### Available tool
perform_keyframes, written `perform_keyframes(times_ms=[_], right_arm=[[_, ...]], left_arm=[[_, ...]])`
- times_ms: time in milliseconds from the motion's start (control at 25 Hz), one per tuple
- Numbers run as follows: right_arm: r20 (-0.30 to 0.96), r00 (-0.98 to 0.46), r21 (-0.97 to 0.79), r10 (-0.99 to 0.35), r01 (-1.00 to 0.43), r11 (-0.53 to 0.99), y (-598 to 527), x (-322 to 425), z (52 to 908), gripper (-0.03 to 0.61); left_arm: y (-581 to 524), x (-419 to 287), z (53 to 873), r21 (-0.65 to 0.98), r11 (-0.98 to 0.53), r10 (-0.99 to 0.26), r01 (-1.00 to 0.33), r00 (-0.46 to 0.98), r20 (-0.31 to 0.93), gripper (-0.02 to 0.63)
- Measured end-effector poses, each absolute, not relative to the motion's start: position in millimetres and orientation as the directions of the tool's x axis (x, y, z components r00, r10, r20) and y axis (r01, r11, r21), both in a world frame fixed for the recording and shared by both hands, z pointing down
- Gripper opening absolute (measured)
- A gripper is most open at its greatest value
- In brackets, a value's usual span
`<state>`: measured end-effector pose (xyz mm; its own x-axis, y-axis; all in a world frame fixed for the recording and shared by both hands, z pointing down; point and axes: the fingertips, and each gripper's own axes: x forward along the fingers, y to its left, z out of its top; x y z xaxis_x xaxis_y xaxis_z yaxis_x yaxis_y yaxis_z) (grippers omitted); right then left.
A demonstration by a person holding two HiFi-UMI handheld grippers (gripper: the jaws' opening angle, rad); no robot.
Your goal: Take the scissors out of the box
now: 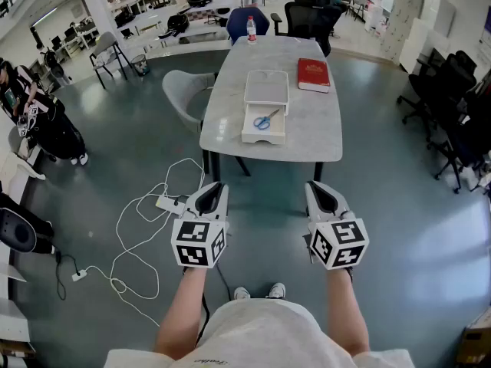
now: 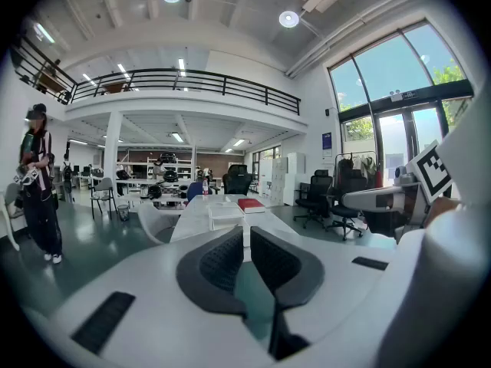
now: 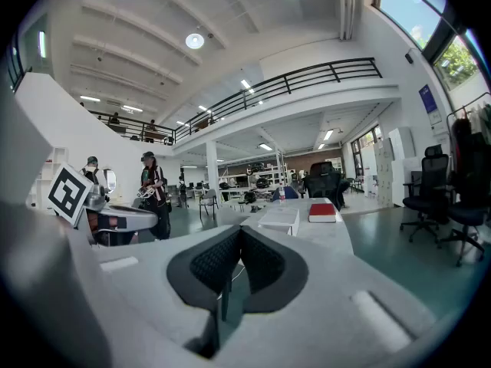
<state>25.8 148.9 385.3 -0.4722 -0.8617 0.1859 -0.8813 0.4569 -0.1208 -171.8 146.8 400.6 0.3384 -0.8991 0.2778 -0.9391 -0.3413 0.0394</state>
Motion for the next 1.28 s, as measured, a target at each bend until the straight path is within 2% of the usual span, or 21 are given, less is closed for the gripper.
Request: perform_keyframes(times_ms=[1040,1080,1160,1280], right_arm=[[0.173,-0.532,-0.152,-0.829,-0.846,0.511,109.4,70.4,398.6,0.005],[0.176,-0.533,-0.151,-0.828,-0.846,0.512,104.9,71.1,399.0,0.005],[0.182,-0.532,-0.151,-0.827,-0.846,0.511,94.7,71.4,401.5,0.005],[0.192,-0.529,-0.151,-0.827,-0.848,0.507,75.2,70.4,407.9,0.005]], left_arm=[[96.4,-105.5,407.4,0.043,-0.327,-0.903,-0.944,0.326,0.281,0.035],[91.0,-103.2,407.0,0.048,-0.334,-0.900,-0.941,0.333,0.281,0.043],[78.6,-99.4,408.1,0.060,-0.350,-0.893,-0.935,0.352,0.282,0.100],[55.9,-96.3,415.0,0.069,-0.371,-0.881,-0.926,0.374,0.290,0.132]])
